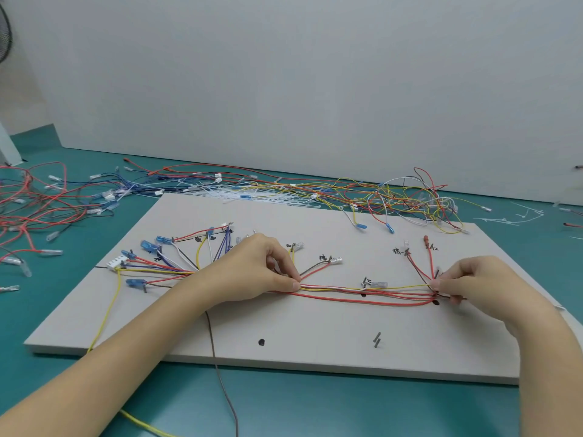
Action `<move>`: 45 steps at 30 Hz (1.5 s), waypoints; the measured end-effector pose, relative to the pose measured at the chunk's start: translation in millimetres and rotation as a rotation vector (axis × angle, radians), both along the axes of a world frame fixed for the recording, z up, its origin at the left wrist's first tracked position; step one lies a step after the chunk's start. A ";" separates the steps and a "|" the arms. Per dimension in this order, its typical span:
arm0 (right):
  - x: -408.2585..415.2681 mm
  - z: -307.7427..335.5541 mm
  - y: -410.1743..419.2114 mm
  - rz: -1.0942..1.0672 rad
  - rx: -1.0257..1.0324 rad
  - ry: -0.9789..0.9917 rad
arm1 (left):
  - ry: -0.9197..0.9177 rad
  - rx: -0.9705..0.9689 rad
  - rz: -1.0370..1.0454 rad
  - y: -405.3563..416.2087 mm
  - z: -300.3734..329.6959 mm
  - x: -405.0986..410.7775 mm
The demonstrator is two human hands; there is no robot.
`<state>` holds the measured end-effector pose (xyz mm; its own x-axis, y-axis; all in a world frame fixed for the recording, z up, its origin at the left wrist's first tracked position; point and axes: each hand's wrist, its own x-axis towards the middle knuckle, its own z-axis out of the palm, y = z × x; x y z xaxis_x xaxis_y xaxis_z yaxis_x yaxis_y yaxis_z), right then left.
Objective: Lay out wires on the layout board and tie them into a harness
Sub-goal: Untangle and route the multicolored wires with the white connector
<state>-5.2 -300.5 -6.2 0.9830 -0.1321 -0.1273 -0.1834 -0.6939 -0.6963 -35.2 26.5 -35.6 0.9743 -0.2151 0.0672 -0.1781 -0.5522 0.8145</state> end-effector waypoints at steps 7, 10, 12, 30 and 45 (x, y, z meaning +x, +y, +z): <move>-6.1 1.3 -10.6 -0.034 0.126 0.047 | 0.009 -0.008 -0.006 0.1 0.9 -0.2; -6.9 0.8 -15.2 -0.055 0.146 0.076 | 0.008 -0.002 -0.006 0.2 1.6 -0.4; -6.2 0.2 -17.1 -0.057 0.166 0.091 | 0.007 -0.005 -0.004 -0.6 2.1 -1.2; 0.9 -12.1 -13.2 -0.123 0.143 -0.012 | 0.036 0.066 0.158 -7.9 7.6 -7.7; -1.0 -8.4 0.5 -0.131 0.178 0.031 | 0.001 0.252 0.260 -23.3 16.2 -11.1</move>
